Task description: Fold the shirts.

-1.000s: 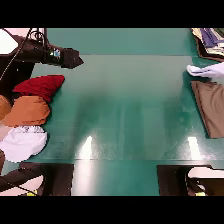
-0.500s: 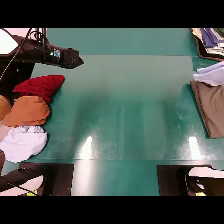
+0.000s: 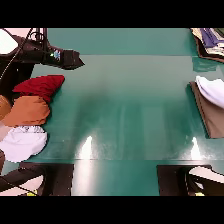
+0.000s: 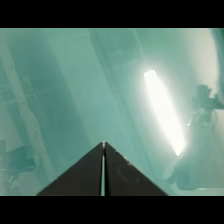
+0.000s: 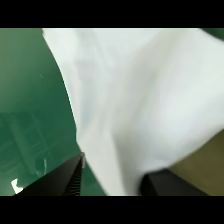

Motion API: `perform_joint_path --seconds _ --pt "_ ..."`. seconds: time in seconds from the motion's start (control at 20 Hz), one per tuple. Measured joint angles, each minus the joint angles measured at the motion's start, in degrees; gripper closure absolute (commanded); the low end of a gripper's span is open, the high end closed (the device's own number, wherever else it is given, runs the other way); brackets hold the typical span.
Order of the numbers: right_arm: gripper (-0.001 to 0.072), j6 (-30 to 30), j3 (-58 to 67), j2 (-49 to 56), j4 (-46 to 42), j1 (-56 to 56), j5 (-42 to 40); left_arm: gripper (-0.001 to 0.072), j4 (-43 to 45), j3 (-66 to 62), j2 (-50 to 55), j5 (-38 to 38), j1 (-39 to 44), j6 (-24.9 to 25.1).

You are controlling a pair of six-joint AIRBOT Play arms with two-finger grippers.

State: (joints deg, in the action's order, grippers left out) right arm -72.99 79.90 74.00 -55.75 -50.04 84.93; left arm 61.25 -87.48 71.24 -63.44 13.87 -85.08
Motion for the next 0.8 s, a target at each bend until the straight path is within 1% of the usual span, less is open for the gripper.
perform_joint_path --seconds 0.05,0.2,0.4,0.55,0.8 --pt "0.0194 0.0 -2.2 -1.2 -0.7 -1.2 0.4 0.0682 0.0 0.0 0.0 0.0 0.0 0.0" --pt "0.0196 0.0 -6.5 -4.0 -2.1 -4.6 1.4 0.0682 0.0 0.0 0.0 0.0 0.0 0.0" --pt "0.02 0.0 -7.4 -7.1 -2.5 -5.0 2.8 0.0682 0.0 0.0 0.0 -0.2 0.0 0.0" --pt "0.0201 0.0 -6.7 -9.7 -2.3 0.8 2.1 0.0682 0.0 0.0 0.0 -0.1 0.0 0.0" --pt "0.0211 0.0 -6.2 -13.8 -1.3 20.2 -0.6 0.0682 0.0 0.0 0.0 0.0 0.0 0.0"
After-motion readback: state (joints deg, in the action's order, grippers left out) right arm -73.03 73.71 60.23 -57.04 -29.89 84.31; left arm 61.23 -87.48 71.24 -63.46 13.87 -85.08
